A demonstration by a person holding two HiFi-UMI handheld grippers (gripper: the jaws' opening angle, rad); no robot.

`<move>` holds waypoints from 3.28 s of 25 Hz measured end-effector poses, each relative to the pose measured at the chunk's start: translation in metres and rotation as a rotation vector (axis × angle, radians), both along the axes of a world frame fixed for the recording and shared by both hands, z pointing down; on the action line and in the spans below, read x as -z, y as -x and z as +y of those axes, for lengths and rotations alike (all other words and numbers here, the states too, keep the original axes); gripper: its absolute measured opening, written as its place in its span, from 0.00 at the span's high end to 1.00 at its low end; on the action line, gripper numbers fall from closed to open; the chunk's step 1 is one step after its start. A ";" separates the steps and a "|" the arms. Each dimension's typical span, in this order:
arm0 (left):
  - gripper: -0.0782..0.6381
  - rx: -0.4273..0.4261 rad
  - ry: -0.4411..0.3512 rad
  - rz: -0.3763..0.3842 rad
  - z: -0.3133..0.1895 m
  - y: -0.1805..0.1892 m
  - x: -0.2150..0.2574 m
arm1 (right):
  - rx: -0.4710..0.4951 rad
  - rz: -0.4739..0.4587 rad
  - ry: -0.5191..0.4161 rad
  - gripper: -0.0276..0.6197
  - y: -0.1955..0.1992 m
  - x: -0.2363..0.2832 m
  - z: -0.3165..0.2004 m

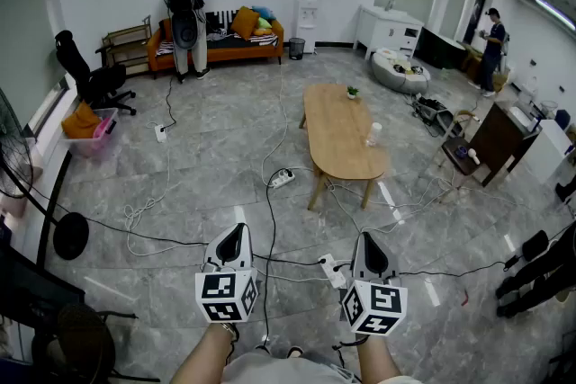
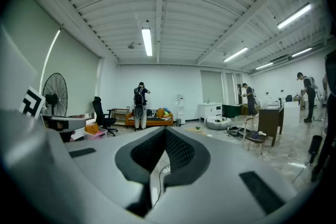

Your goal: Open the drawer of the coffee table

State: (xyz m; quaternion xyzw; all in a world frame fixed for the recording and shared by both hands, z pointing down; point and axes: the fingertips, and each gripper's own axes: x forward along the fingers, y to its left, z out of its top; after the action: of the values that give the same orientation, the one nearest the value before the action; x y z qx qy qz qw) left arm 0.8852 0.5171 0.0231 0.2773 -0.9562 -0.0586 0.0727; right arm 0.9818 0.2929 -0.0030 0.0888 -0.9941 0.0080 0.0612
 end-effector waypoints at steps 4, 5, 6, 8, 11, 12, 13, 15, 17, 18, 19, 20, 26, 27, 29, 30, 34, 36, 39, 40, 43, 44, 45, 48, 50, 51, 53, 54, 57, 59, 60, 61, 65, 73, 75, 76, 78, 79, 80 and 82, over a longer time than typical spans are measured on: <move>0.90 0.001 0.006 0.003 -0.001 -0.001 0.001 | 0.015 -0.003 -0.001 0.96 0.001 0.002 0.002; 0.90 0.002 0.007 0.004 -0.001 -0.001 0.001 | 0.017 -0.004 -0.001 0.96 0.001 0.003 0.003; 0.90 0.003 0.007 0.004 -0.002 -0.002 0.002 | 0.018 -0.004 -0.001 0.96 0.001 0.004 0.003; 0.90 0.006 0.008 0.007 -0.002 -0.002 0.002 | 0.023 -0.002 0.001 0.96 0.001 0.004 0.002; 0.90 0.005 0.007 0.015 -0.004 -0.004 -0.001 | 0.057 0.019 0.026 0.96 0.004 -0.003 0.005; 0.90 0.005 0.009 0.018 -0.005 -0.004 -0.001 | 0.067 0.022 0.039 0.96 0.004 -0.005 0.005; 0.90 0.006 0.012 0.019 -0.006 -0.005 -0.001 | 0.071 0.021 0.049 0.96 0.004 -0.007 0.005; 0.90 0.004 0.017 0.020 -0.009 -0.008 -0.002 | 0.065 0.016 0.061 0.95 0.003 -0.008 0.003; 0.90 -0.005 0.014 0.018 -0.011 -0.010 -0.003 | 0.046 0.012 0.073 0.96 0.002 -0.009 0.001; 0.90 -0.008 0.010 0.018 -0.010 -0.011 -0.002 | 0.038 0.009 0.082 0.96 0.002 -0.009 0.000; 0.90 -0.009 0.008 0.019 -0.010 -0.012 -0.002 | 0.037 0.005 0.091 0.97 0.003 -0.007 0.001; 0.90 -0.008 0.009 0.020 -0.009 -0.013 -0.001 | 0.042 0.001 0.096 0.96 0.003 -0.006 0.002; 0.90 0.006 -0.005 0.007 -0.010 -0.019 0.003 | 0.068 -0.004 0.092 0.84 -0.003 -0.006 0.003; 0.90 0.004 -0.010 0.005 -0.010 -0.020 0.003 | 0.067 -0.004 0.091 0.83 -0.004 -0.006 0.002; 0.82 -0.004 -0.020 0.005 -0.010 -0.020 0.005 | 0.065 -0.005 0.088 0.79 -0.006 -0.006 0.001; 0.79 -0.006 -0.023 0.006 -0.010 -0.021 0.006 | 0.063 -0.007 0.085 0.78 -0.007 -0.006 0.000; 0.71 -0.010 -0.024 0.007 -0.015 -0.026 0.008 | 0.053 -0.018 0.075 0.72 -0.014 -0.003 -0.008; 0.62 -0.029 -0.023 0.013 -0.017 -0.027 0.006 | 0.048 -0.026 0.070 0.70 -0.016 -0.002 -0.009; 0.53 -0.051 -0.022 0.020 -0.020 -0.029 0.004 | 0.042 -0.026 0.069 0.62 -0.017 -0.004 -0.012; 0.51 -0.051 -0.022 0.022 -0.020 -0.030 0.003 | 0.041 -0.025 0.070 0.58 -0.018 -0.005 -0.013; 0.46 -0.038 -0.029 0.025 -0.021 -0.030 0.003 | 0.045 -0.018 0.069 0.52 -0.019 -0.007 -0.017; 0.43 -0.028 -0.031 0.024 -0.020 -0.030 0.002 | 0.049 -0.012 0.069 0.51 -0.019 -0.008 -0.018; 0.39 -0.013 -0.032 0.021 -0.018 -0.030 0.002 | 0.053 -0.007 0.069 0.51 -0.020 -0.009 -0.018; 0.28 0.024 -0.034 0.020 -0.010 -0.025 0.002 | 0.057 -0.001 0.064 0.49 -0.019 -0.009 -0.018; 0.26 0.026 -0.030 0.023 -0.009 -0.022 0.001 | 0.048 -0.002 0.057 0.41 -0.017 -0.009 -0.020; 0.25 0.024 -0.027 0.024 -0.009 -0.021 0.001 | 0.041 -0.002 0.054 0.38 -0.017 -0.009 -0.021; 0.25 0.020 -0.021 0.023 -0.011 -0.020 0.002 | 0.031 -0.002 0.048 0.34 -0.016 -0.008 -0.025; 0.25 0.019 -0.018 0.023 -0.012 -0.020 0.002 | 0.027 -0.005 0.047 0.33 -0.016 -0.007 -0.028; 0.24 0.019 -0.012 0.024 -0.016 -0.019 0.002 | 0.010 -0.017 0.042 0.25 -0.016 -0.005 -0.035; 0.23 0.018 -0.009 0.022 -0.016 -0.018 0.002 | -0.002 -0.022 0.039 0.21 -0.016 -0.004 -0.038; 0.22 0.018 -0.007 0.021 -0.015 -0.017 0.002 | -0.008 -0.025 0.037 0.19 -0.016 -0.004 -0.039; 0.21 0.020 -0.005 0.020 -0.015 -0.016 0.002 | -0.013 -0.027 0.036 0.17 -0.015 -0.004 -0.040; 0.17 0.034 0.015 0.024 -0.017 -0.013 -0.002 | -0.034 -0.040 0.027 0.08 -0.014 -0.004 -0.048; 0.09 0.038 0.021 0.010 -0.028 -0.017 -0.004 | -0.041 -0.044 0.035 0.05 -0.016 -0.009 -0.063; 0.09 0.033 0.024 0.007 -0.035 -0.019 -0.004 | -0.036 -0.039 0.044 0.05 -0.017 -0.013 -0.070; 0.09 0.031 0.030 0.009 -0.038 -0.020 -0.005 | -0.034 -0.036 0.048 0.05 -0.017 -0.015 -0.073; 0.09 0.030 0.049 0.018 -0.044 -0.022 -0.009 | -0.027 -0.029 0.057 0.05 -0.019 -0.018 -0.080; 0.09 0.032 0.056 0.025 -0.046 -0.023 -0.011 | -0.024 -0.023 0.062 0.05 -0.020 -0.020 -0.084; 0.09 0.037 0.059 0.032 -0.048 -0.024 -0.013 | -0.020 -0.016 0.068 0.05 -0.020 -0.022 -0.087; 0.08 0.050 0.059 0.044 -0.052 -0.024 -0.016 | -0.012 -0.002 0.075 0.05 -0.019 -0.026 -0.095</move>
State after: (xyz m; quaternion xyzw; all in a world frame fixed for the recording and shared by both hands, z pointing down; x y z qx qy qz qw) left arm 0.9089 0.4655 0.0396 0.2497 -0.9624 -0.0383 0.1002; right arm 1.0013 0.1983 0.0227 0.0926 -0.9926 0.0457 0.0632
